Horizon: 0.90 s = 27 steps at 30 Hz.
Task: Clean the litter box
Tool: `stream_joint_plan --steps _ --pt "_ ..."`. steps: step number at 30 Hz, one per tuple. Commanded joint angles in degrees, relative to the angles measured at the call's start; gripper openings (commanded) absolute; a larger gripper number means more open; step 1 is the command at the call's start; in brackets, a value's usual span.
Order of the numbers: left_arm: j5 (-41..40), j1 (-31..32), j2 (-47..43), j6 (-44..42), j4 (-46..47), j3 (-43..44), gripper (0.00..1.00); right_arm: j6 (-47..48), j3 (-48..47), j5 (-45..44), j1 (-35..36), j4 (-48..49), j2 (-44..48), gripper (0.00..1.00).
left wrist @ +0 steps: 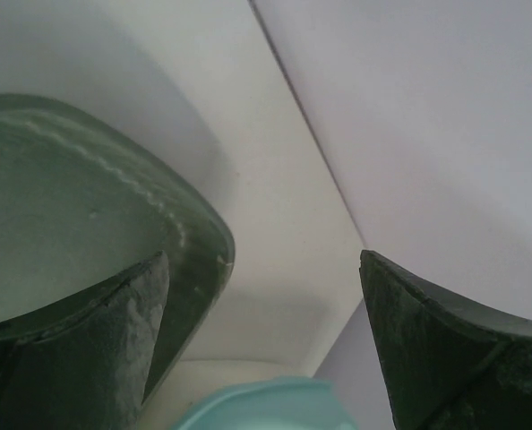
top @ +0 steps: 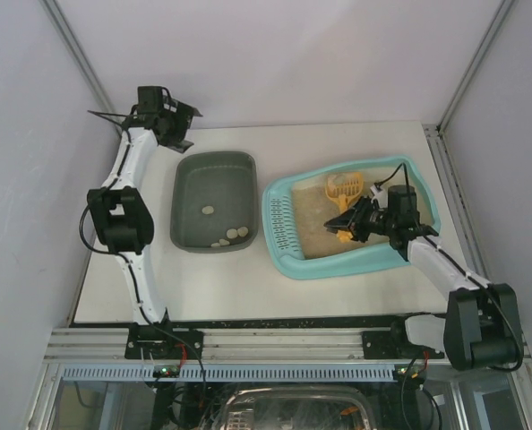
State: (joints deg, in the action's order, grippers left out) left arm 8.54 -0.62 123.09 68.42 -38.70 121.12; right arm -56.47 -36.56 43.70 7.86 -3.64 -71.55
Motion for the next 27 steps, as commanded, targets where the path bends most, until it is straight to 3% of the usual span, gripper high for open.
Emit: stream_joint_plan --steps 1,5,10,17,23,27 --pt "-2.3 3.7 -13.0 -5.6 13.2 -12.0 0.90 5.4 2.3 -2.7 -1.3 -4.6 6.9 0.00" --pt "-2.7 6.8 -16.4 -7.2 14.0 -18.0 0.91 5.8 5.9 -5.6 -2.0 -7.9 14.7 0.00" --pt "-3.8 9.5 -26.3 -5.3 22.7 -35.5 0.90 7.7 9.9 -6.2 -1.9 -12.7 23.8 0.00" --pt "-7.3 11.4 -41.3 -6.2 26.0 -51.8 0.90 9.5 18.3 -3.1 -3.8 -10.1 31.7 0.00" --pt "-11.8 11.4 -50.9 -10.8 21.7 -56.2 0.91 7.8 21.8 1.7 -5.8 -4.2 35.0 0.00" --pt "-11.4 11.2 -52.5 -12.9 19.9 -56.5 0.91 7.4 23.7 4.0 -7.2 0.7 37.5 0.00"
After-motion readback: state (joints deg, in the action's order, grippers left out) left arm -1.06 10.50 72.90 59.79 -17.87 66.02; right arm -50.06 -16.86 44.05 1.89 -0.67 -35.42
